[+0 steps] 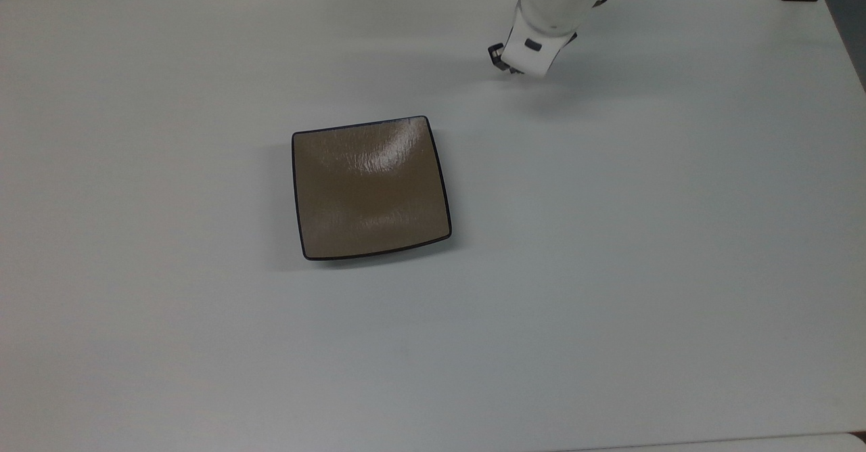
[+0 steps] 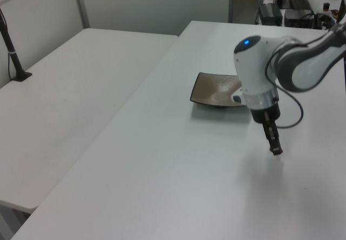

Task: Strawberries on a ceramic plate
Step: 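Close the gripper on the red strawberry and lift it, then carry the held strawberry over the brown ceramic plate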

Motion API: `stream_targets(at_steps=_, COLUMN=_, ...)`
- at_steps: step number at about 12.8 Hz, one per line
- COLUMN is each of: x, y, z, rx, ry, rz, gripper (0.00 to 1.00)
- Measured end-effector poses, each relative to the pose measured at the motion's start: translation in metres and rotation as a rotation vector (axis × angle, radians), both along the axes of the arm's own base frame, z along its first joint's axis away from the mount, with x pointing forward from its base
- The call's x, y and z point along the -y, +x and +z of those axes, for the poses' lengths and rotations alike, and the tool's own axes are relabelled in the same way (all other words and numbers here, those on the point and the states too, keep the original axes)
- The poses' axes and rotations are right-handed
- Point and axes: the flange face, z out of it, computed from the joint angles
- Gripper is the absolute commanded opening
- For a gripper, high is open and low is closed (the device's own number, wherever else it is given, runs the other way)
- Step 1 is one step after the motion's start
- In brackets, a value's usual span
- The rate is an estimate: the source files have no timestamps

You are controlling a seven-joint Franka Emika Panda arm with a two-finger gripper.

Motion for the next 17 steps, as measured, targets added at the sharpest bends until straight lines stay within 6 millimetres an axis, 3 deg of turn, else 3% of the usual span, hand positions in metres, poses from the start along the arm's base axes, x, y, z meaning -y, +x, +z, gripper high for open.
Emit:
stream_targets(at_steps=3, x=0.030, y=0.019, z=0.079, rx=-0.018, ry=-0.025, rz=-0.043, gripper=0.12)
stream_targets(at_steps=6, x=0.090, y=0.043, z=0.155, rx=0.021, ry=0.001, rz=-0.126, gripper=0.13)
stream_targets(at_steps=8, x=0.130, y=0.055, z=0.186, rx=0.071, ry=0.018, rz=-0.193, gripper=0.13)
stream_targets(at_steps=10, x=0.166, y=0.061, z=0.205, rx=0.106, ry=0.040, rz=-0.204, gripper=0.13)
stream_targets(at_steps=13, x=0.197, y=0.078, z=0.212, rx=0.197, ry=0.068, rz=-0.239, gripper=0.13)
stream_targets(at_steps=17, x=0.236, y=0.119, z=0.206, rx=0.392, ry=0.100, rz=-0.317, gripper=0.14)
